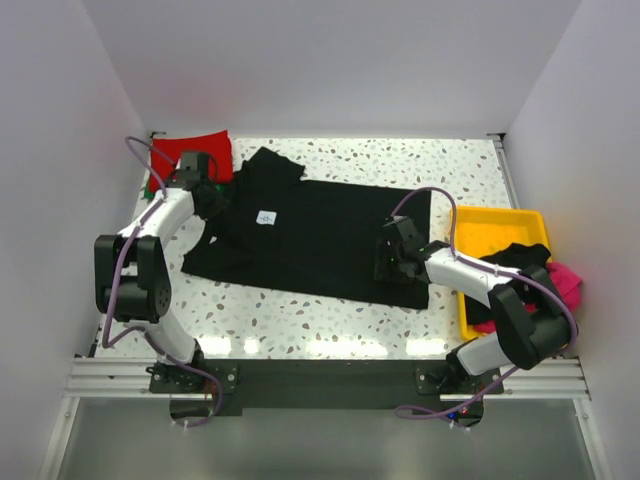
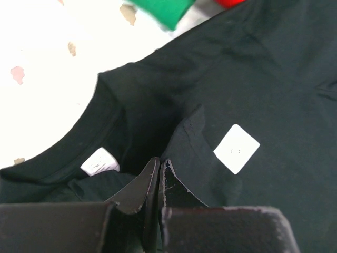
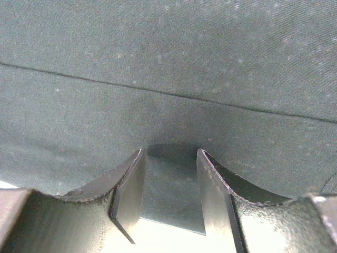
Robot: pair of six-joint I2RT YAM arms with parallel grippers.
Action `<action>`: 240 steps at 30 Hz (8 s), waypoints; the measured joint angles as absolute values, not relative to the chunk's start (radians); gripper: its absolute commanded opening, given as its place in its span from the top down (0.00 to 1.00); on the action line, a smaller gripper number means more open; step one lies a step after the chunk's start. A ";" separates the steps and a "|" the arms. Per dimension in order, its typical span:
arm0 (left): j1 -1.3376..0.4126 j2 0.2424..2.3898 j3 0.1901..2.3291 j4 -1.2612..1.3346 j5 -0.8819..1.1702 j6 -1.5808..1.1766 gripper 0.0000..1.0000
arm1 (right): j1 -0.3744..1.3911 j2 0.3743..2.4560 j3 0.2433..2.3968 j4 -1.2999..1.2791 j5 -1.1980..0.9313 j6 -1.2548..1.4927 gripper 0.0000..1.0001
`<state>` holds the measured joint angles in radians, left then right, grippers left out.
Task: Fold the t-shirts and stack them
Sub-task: Fold the tshirt
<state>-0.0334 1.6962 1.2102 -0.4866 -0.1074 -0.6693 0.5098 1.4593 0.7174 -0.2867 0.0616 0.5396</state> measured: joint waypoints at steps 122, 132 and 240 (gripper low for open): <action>-0.214 2.437 2.015 -0.440 0.005 -0.158 0.88 | 0.363 1.555 1.064 -0.372 -0.048 0.574 0.48; -0.220 2.391 1.940 -0.401 -0.122 -0.155 1.00 | 0.364 1.626 1.151 -0.391 0.018 0.571 0.48; -0.159 1.592 1.182 -0.270 0.002 -0.498 1.00 | 0.051 1.600 1.099 -0.449 0.206 0.626 1.00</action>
